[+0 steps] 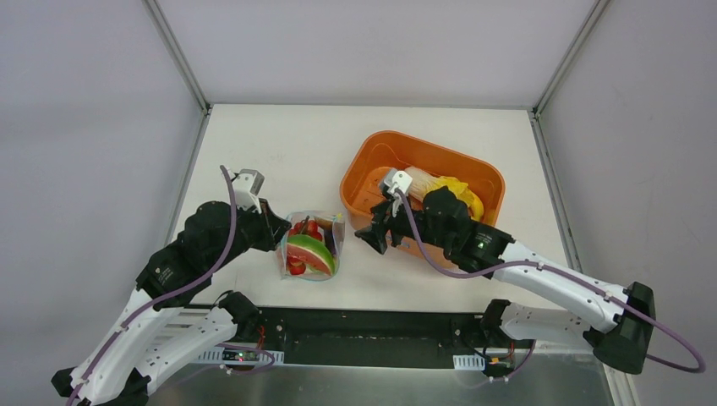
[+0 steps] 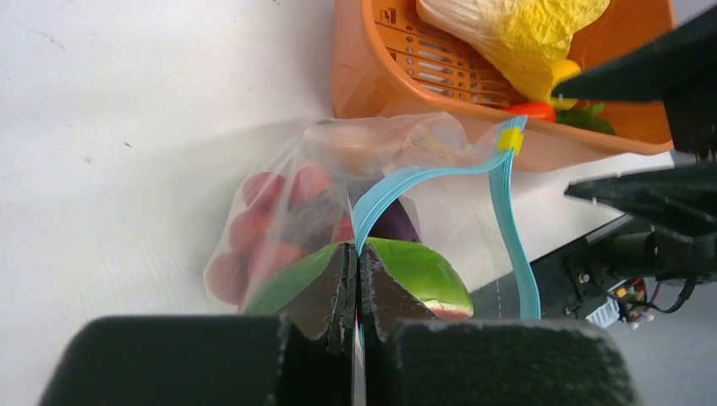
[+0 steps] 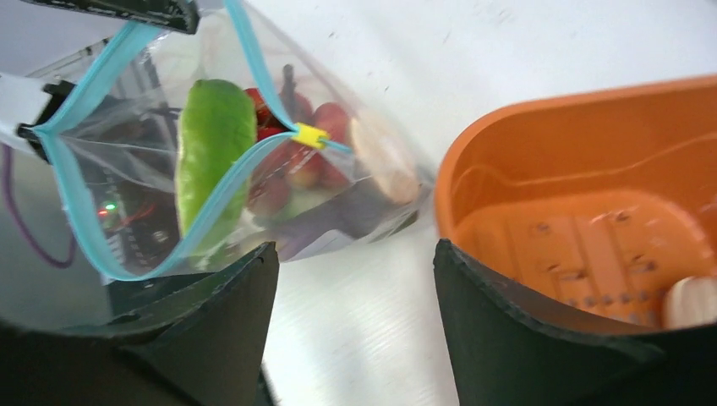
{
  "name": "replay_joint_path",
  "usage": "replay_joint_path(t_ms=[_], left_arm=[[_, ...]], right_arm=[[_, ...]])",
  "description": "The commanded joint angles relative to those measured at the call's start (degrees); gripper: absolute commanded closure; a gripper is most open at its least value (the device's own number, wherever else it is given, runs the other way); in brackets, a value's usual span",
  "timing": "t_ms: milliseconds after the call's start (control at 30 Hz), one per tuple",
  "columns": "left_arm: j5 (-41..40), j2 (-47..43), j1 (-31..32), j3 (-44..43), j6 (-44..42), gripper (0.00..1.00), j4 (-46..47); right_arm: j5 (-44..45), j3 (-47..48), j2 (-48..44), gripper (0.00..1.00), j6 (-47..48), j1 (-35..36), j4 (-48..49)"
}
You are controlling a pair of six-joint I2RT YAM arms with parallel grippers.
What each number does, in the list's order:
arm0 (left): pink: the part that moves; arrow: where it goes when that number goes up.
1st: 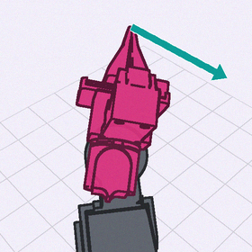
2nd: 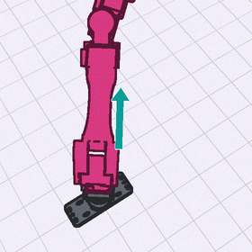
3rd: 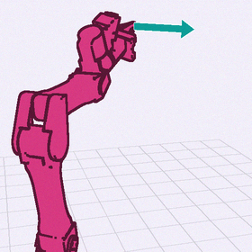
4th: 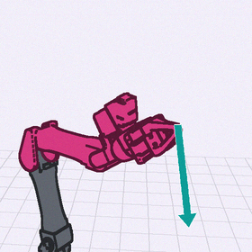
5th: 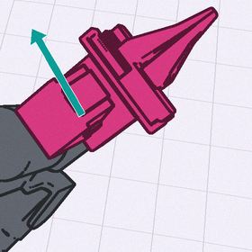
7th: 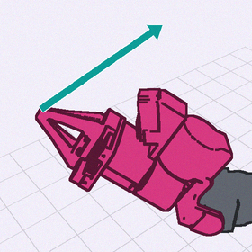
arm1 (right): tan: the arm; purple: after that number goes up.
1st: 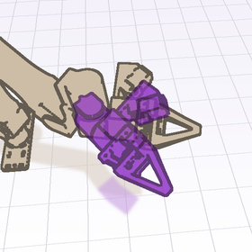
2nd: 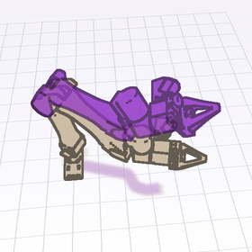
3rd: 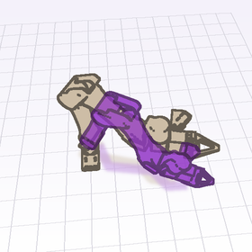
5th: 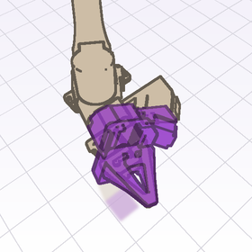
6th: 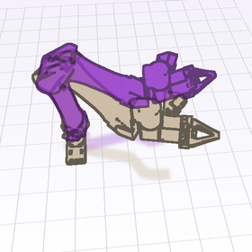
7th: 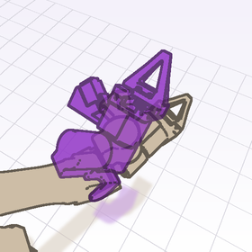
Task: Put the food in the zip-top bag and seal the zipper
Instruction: Place the fake fruit in the zipper food storage bag, then zip the zipper food storage bag at the center of the board.
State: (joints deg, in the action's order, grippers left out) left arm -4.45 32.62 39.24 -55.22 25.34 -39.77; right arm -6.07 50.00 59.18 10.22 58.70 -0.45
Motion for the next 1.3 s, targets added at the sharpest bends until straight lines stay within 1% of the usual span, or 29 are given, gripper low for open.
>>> replay_joint_path(t_ms=[0,67,100,167,233,333,467,533,633,767,967,1000,1067,1133,1267], left_arm=[[2.5,1.5,-0.6,-3.4,-5.7,1.00,-1.5],[3.6,2.9,-0.6,-4.5,-7.3,1.00,-2.6],[4.2,3.7,-0.6,-5.0,-8.1,1.00,-3.1],[6.0,5.4,-0.6,-6.3,-9.2,1.00,-4.1],[6.1,6.3,-0.6,-7.2,-9.5,1.00,-4.9],[5.5,6.2,-0.6,-7.2,-9.8,1.00,-4.4],[5.3,6.8,-0.6,-7.3,-10.1,1.00,-4.5],[5.6,7.3,-0.6,-7.1,-10.2,1.00,-4.5],[5.8,7.6,-0.6,-7.1,-10.1,1.00,-4.4],[5.5,6.9,-0.6,-6.3,-9.8,1.00,-3.6],[5.6,7.0,-0.6,-6.2,-9.9,1.00,-3.7],[5.6,7.0,-0.6,-6.2,-9.9,1.00,-3.7],[5.4,6.9,-0.6,-6.0,-9.9,1.00,-3.7],[5.4,7.0,-0.6,-5.9,-9.9,1.00,-3.6],[5.3,7.1,-0.6,-5.8,-10.0,1.00,-3.8]], right_arm=[[-11.5,-2.3,1.5,0.28,12.3,-4.3,11.3],[-18.7,-1.9,3.7,0.27,17.6,-6.3,11.9],[-20.4,-1.4,5.0,0.27,20.5,-6.9,11.9],[-24.4,-0.2,7.6,0.27,23.5,-8.9,12.1],[-28.8,1.1,9.9,0.27,25.1,-11.3,12.4],[-39.1,2.2,12.1,0.28,27.2,-14.5,12.3],[-41.6,3.2,13.7,0.31,29.8,-15.5,12.7],[-44.1,3.9,15.0,0.32,30.5,-16.1,12.7],[-47.1,4.3,16.8,0.33,30.5,-16.3,14.4],[-48.9,5.9,19.7,0.36,30.0,-16.2,16.0],[-50.5,7.8,23.2,0.47,30.0,-16.2,17.0],[-50.9,7.6,23.4,0.50,29.8,-16.2,17.9],[-50.7,6.8,23.5,0.53,27.8,-16.2,21.3],[-51.1,6.3,23.6,0.58,26.4,-16.2,24.4],[-52.1,6.1,24.7,0.65,24.4,-16.2,27.0]])
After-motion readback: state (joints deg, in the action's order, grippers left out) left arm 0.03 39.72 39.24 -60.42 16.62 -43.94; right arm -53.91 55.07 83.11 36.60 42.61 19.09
